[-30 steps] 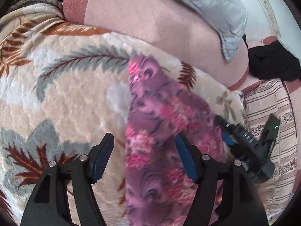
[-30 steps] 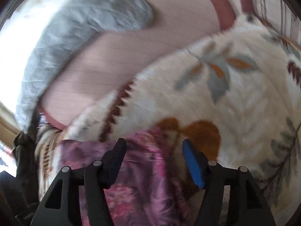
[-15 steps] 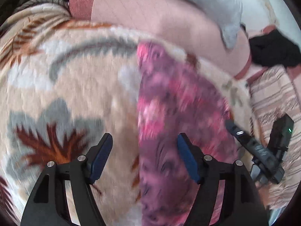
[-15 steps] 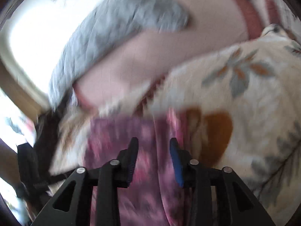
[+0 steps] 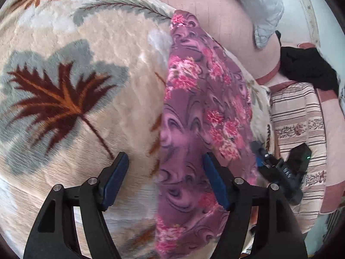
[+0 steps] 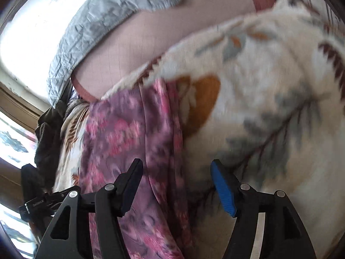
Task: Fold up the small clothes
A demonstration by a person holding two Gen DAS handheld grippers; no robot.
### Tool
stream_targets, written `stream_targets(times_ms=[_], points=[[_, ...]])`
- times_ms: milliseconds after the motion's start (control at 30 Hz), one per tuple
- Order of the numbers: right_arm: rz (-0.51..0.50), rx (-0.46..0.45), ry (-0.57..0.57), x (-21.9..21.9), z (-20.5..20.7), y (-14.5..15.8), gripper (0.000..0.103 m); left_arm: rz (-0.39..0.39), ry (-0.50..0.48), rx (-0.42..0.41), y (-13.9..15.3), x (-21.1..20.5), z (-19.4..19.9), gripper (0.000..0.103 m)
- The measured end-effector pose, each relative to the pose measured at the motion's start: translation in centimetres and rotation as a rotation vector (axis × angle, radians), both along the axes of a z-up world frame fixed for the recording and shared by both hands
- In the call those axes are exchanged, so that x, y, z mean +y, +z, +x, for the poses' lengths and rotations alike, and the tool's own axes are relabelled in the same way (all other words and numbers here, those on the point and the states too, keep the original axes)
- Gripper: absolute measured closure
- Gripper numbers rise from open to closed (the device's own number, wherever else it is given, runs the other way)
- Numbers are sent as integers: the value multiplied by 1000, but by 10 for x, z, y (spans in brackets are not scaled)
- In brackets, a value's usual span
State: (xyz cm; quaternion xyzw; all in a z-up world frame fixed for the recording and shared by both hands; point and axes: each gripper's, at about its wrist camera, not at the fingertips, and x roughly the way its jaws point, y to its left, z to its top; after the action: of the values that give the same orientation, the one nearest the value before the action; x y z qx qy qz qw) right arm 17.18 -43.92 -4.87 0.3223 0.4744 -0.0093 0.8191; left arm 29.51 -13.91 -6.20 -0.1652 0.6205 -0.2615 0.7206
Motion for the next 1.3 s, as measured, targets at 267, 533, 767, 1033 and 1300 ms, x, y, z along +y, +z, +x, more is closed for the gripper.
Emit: stream_targets(times_ms=[267,533,767,1033,1300], points=[[113,-41,102,28,21,-7,21,-111,-40,64,-4,-24,1,28],[-111,-45,88,53,14,14,79,-38,-8,17,3,-35,-4,71],[-245,-73,54,79,2,44,81,28,-24,-110,44,-36,-20,76],[-294,-111,58,105,-26,79,82,81,-28,-205,80,-14,-45,75],[-290,-158,87,149,-43,106,82,118,0,-277,110,29,-68,75]])
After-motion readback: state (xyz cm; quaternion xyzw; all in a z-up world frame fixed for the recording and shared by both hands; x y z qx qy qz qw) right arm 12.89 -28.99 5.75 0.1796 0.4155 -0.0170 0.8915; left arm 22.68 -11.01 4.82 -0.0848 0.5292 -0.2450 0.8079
